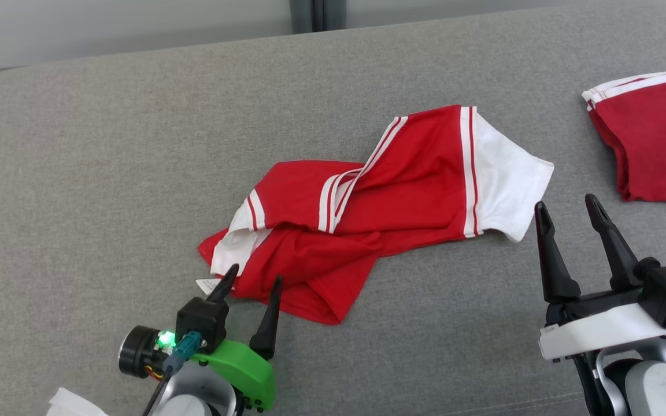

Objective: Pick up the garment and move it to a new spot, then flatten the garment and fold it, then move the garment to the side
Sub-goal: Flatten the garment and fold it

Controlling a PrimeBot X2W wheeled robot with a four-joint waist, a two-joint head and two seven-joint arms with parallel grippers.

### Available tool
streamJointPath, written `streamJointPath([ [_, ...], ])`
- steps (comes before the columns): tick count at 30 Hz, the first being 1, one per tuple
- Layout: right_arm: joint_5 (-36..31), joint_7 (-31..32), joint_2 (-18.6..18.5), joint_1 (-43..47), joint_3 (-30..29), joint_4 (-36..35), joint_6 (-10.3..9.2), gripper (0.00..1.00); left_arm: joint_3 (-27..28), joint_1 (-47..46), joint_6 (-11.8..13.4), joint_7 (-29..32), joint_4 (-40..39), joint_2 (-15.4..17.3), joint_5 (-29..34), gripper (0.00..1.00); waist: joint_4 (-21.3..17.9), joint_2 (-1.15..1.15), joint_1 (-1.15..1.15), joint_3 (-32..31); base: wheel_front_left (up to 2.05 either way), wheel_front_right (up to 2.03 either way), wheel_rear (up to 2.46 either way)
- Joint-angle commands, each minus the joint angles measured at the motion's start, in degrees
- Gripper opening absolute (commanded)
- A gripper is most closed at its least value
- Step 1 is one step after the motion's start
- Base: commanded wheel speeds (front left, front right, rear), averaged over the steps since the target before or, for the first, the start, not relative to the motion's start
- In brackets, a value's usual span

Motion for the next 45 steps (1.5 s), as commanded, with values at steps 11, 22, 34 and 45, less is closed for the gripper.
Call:
streamJointPath([
  [11, 0.87, -1.24, 0.31, -1.70, -0.50, 1.06, -0.05, 1.00, 3.02, -5.76, 0.58, -1.43, 4.79, 1.61, -1.94, 0.00, -1.33, 0.00, 0.00, 2.82, 0.00, 0.00, 0.00],
  [22, 1.84, -1.50, 0.89, -1.91, -0.73, 1.84, -0.05, 1.00, 7.64, -8.67, 4.51, -1.46, -10.03, 7.23, 0.46, 0.00, -0.73, 0.00, 0.00, 1.65, 0.00, 0.00, 0.00],
  [34, 2.19, -1.76, 1.02, -5.08, 0.16, 1.26, -0.05, 1.00, 11.57, -23.09, 3.01, 1.90, -3.31, 12.18, -0.24, 0.00, -3.43, 0.00, 0.00, 6.73, 0.00, 0.00, 0.00],
  [45, 3.09, -4.22, 0.74, -8.35, 2.36, 3.89, -0.05, 1.00, 11.10, -35.80, -1.85, -2.95, 19.76, 12.00, -2.61, 0.00, -7.33, 0.00, 0.00, 11.60, 0.00, 0.00, 0.00],
])
